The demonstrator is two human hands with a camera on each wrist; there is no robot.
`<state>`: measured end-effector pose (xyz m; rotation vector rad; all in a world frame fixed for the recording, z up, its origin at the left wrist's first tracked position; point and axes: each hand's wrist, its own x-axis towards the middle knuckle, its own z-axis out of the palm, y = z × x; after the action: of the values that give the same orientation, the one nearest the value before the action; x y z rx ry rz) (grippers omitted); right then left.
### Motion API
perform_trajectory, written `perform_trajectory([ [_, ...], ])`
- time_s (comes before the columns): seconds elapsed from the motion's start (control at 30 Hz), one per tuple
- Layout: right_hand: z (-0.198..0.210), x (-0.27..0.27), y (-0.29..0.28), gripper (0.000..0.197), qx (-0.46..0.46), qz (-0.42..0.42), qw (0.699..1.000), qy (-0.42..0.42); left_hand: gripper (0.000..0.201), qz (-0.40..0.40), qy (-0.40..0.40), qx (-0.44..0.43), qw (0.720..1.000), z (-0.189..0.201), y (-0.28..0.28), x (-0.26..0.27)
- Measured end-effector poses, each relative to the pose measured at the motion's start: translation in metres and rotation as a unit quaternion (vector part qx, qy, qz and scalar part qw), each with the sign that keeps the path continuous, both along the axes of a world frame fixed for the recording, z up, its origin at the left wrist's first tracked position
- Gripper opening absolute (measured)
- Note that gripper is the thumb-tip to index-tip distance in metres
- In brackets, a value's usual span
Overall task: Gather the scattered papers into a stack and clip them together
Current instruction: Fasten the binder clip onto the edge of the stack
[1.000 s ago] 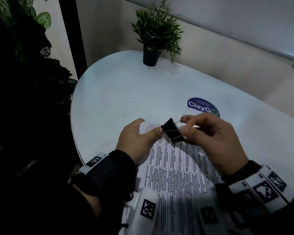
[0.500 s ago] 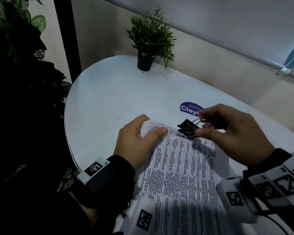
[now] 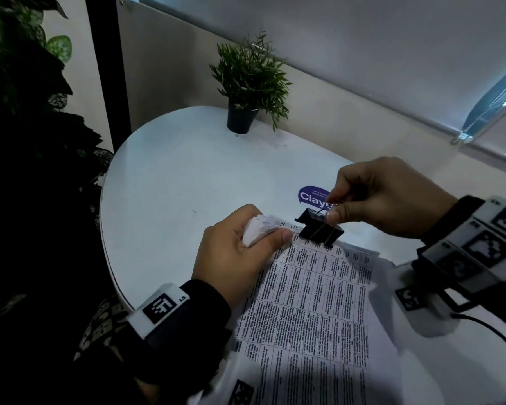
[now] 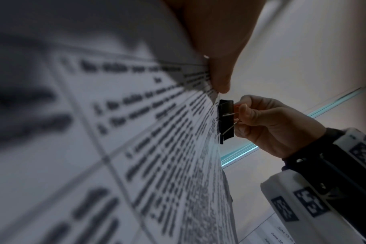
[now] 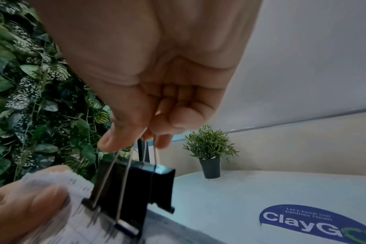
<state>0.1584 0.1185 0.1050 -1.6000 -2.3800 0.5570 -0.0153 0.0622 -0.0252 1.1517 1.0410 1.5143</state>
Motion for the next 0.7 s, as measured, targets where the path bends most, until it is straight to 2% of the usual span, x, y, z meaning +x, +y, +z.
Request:
perform_trajectory([
  [0.17, 0.009, -0.003, 0.013, 0.018, -0.086, 0.021, 0.996, -0.016, 0.029, -0.009, 0.007, -0.011, 1.000, 0.001, -0.002, 0.000],
  [0.37, 0.026, -0.018, 0.025, 0.018, -0.155, 0.077, 0.981, -0.086, 0.026, -0.019, 0.064, 0.035, 0.997, 0.004, -0.002, 0.000],
  [0.53, 0.035, -0.040, 0.028, 0.022, -0.116, 0.131, 0.971, -0.162, 0.026, -0.004, 0.094, 0.050, 0.994, 0.001, 0.000, 0.001],
  [0.7, 0.028, -0.048, 0.028, 0.023, -0.105, 0.134, 0.964, -0.204, 0.028, 0.004, 0.062, 0.046, 0.997, 0.000, 0.000, 0.002],
])
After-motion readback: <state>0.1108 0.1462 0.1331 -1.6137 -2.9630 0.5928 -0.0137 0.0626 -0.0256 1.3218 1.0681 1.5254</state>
